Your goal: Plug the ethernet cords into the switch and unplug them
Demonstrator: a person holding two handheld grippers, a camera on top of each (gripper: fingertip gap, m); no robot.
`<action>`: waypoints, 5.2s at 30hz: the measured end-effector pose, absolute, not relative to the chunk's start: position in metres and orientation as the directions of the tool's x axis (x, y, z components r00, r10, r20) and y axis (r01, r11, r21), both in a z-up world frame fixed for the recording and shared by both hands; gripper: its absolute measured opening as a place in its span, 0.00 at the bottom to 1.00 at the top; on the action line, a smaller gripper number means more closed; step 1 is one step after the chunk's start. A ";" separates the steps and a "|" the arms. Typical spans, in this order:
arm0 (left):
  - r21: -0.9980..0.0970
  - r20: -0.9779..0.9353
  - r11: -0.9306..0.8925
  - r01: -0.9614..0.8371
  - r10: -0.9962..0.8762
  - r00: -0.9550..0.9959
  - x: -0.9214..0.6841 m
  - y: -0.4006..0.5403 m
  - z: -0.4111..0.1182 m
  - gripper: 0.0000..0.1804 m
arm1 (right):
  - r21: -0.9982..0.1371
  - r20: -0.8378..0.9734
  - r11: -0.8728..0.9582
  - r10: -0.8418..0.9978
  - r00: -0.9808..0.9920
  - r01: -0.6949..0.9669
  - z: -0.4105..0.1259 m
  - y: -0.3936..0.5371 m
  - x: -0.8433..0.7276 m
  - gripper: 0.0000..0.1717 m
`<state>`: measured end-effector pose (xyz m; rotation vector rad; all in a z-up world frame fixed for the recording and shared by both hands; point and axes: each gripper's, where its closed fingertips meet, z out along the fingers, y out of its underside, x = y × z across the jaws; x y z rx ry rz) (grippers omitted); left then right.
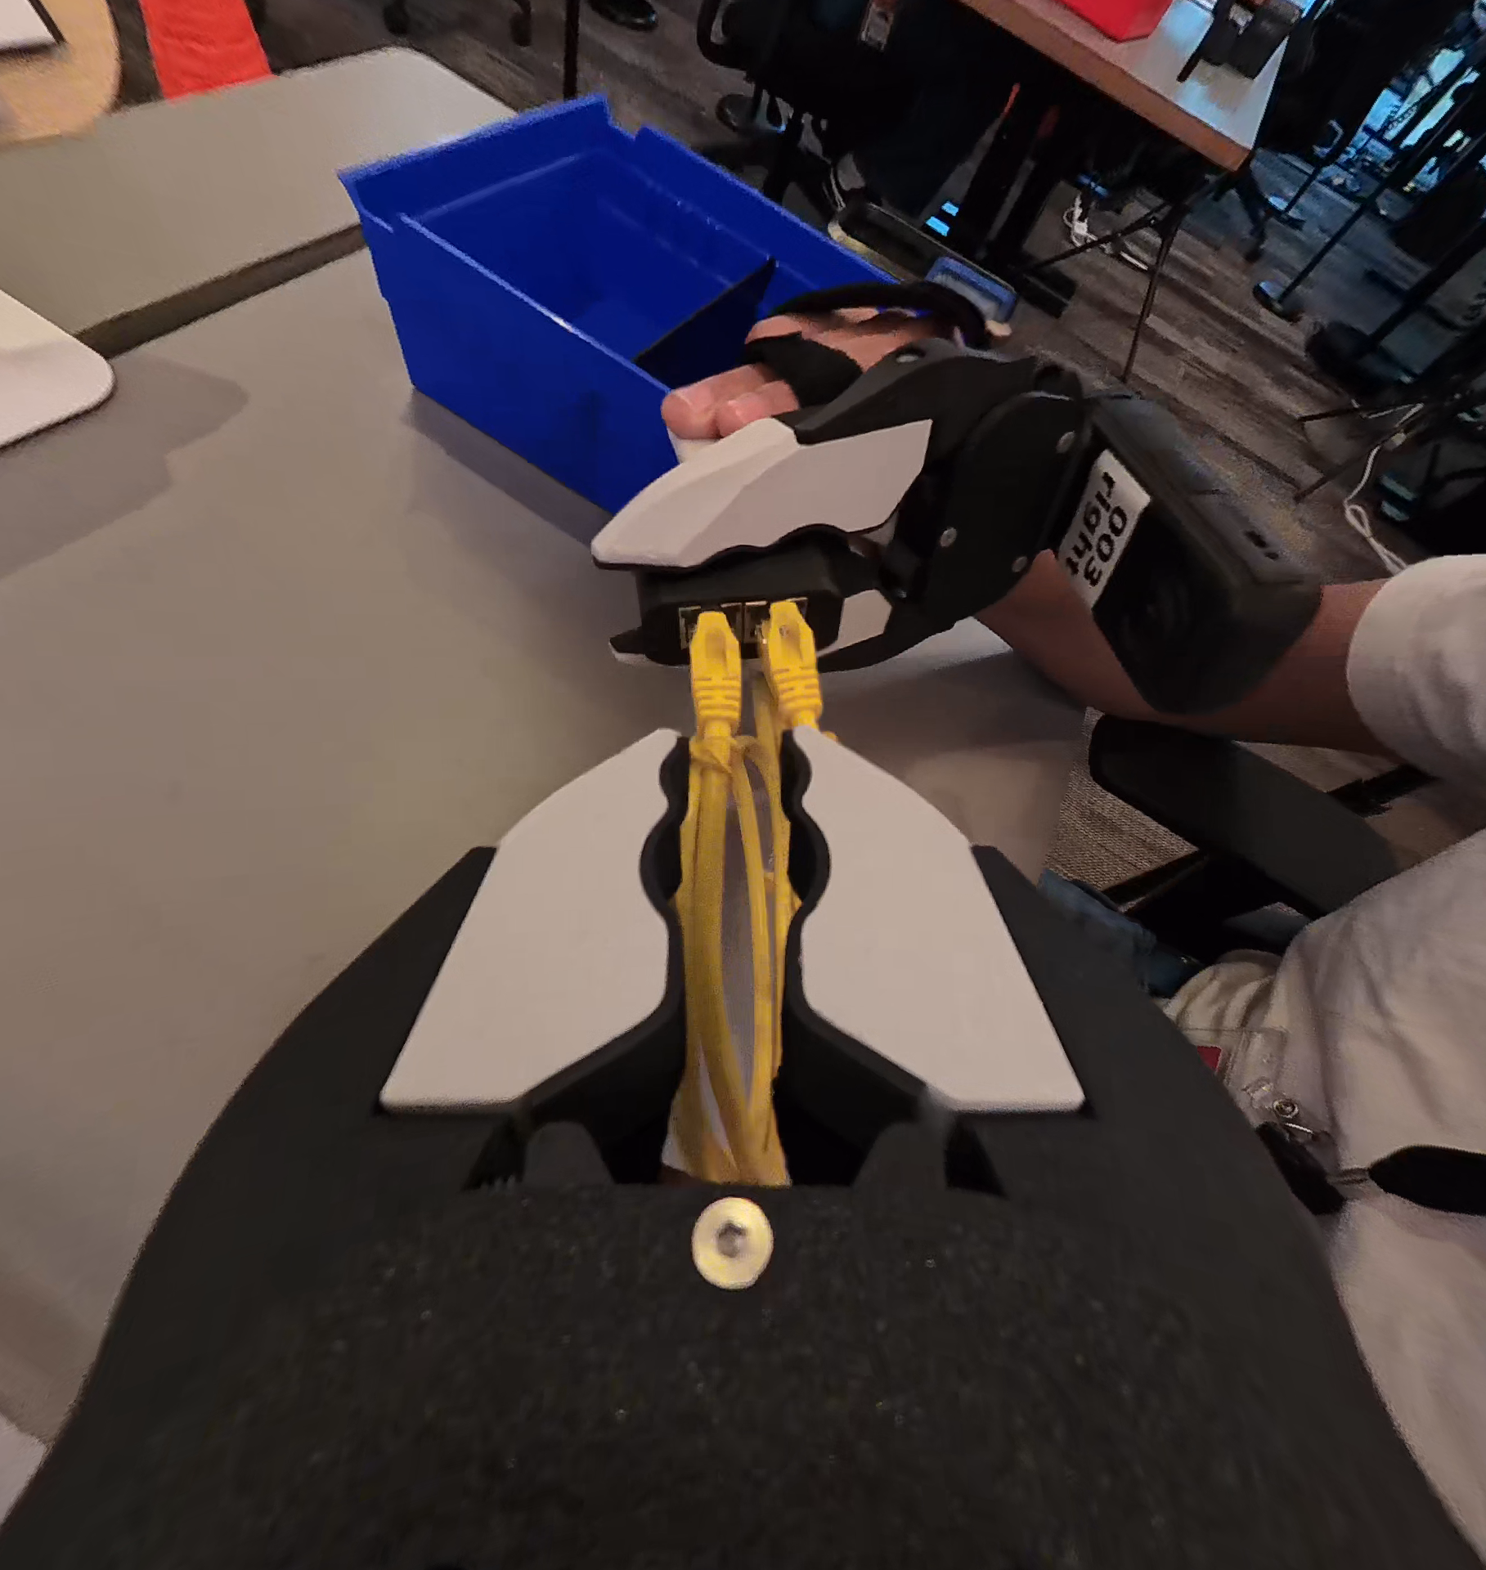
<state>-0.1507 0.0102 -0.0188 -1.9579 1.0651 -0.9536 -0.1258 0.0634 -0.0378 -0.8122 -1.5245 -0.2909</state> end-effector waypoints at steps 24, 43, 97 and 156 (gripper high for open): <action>-0.950 0.118 -0.232 -0.210 -0.887 0.447 -0.169 0.012 -0.018 0.03 | -0.378 0.913 0.714 0.392 0.111 0.590 -0.037 0.053 -0.132 0.15; -0.914 0.113 -0.233 -0.331 -0.932 0.343 -0.172 0.002 -0.029 0.17 | -0.373 0.909 0.731 0.411 0.067 0.571 -0.043 0.043 -0.140 0.15; -0.869 0.170 -0.309 -0.386 -0.920 0.354 -0.182 0.011 -0.060 0.07 | -0.283 0.892 0.668 0.448 -0.068 0.689 -0.065 0.046 -0.154 0.15; -0.902 0.407 -0.428 -0.064 -0.791 -0.457 -0.133 0.027 0.034 0.35 | -0.739 0.668 0.658 0.744 0.031 0.147 0.089 -0.013 -0.143 0.15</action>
